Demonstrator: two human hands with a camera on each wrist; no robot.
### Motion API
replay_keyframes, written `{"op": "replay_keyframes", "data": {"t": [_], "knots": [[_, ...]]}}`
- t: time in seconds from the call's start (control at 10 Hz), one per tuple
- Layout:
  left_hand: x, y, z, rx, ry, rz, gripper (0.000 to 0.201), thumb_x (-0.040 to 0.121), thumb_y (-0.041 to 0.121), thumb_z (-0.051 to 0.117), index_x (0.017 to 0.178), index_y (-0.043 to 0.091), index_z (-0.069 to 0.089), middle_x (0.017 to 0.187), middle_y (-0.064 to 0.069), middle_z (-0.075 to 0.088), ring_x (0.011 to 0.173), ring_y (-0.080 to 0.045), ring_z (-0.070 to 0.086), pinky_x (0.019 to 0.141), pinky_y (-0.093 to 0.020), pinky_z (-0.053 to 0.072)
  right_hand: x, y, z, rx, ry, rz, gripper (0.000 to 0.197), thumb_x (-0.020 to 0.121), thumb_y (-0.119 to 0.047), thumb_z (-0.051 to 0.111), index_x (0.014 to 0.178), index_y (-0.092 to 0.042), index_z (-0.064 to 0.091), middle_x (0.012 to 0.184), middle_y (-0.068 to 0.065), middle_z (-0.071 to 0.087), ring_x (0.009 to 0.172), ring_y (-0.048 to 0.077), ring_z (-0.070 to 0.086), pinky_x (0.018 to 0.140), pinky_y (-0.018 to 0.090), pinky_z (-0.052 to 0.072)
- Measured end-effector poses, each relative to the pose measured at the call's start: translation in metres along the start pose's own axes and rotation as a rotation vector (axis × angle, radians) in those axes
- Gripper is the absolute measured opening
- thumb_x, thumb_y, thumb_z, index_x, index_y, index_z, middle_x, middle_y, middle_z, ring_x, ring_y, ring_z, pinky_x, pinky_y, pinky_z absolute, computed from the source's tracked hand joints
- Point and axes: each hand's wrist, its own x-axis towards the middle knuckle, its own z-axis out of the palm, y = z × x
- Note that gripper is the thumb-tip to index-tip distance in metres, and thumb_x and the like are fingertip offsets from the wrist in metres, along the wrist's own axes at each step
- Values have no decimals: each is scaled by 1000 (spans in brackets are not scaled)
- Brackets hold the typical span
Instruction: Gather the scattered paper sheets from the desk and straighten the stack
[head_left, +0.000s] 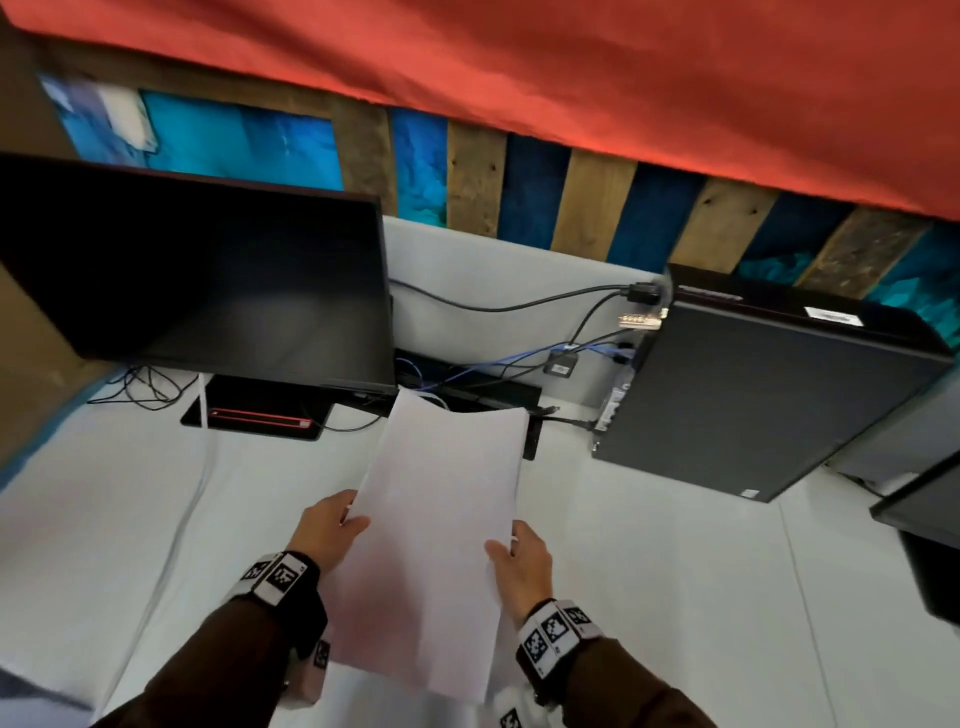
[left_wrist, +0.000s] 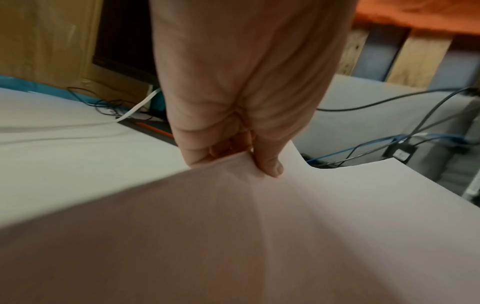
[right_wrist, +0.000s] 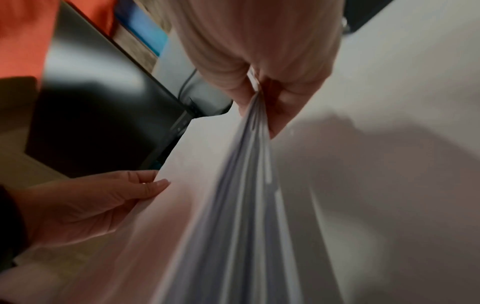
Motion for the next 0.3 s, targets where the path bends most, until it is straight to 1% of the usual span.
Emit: {"op": "replay_keyframes", "data": {"t": [0.1,0.2,0.3], "knots": [[10,-29,1,66,-39,-92,42,87,21,61,126,8,55,126,-15,62,115,-29,57,93,-29,40,6,8,35,-80,-79,98,25,87,-12,55,68,-21,43,78,1,56,74,19,52,65,26,44],[14,-37,3,77,-36,-135,41,86,21,62,124,8,56,125,-15,63,116,-29,57,93,-28,40,4,8,47,-126,-98,137,30,89,-14,54,66,-23,37,71,-5,46,68,14,46,59,22,37],[18,-44,6,50,-1,-161,46,85,21,63,128,8,53,125,-17,62,117,-30,56,96,-31,39,5,8,51,-114,-110,159,13,89,-17,56,79,-17,46,83,-1,54,81,18,52,69,24,39]]}}
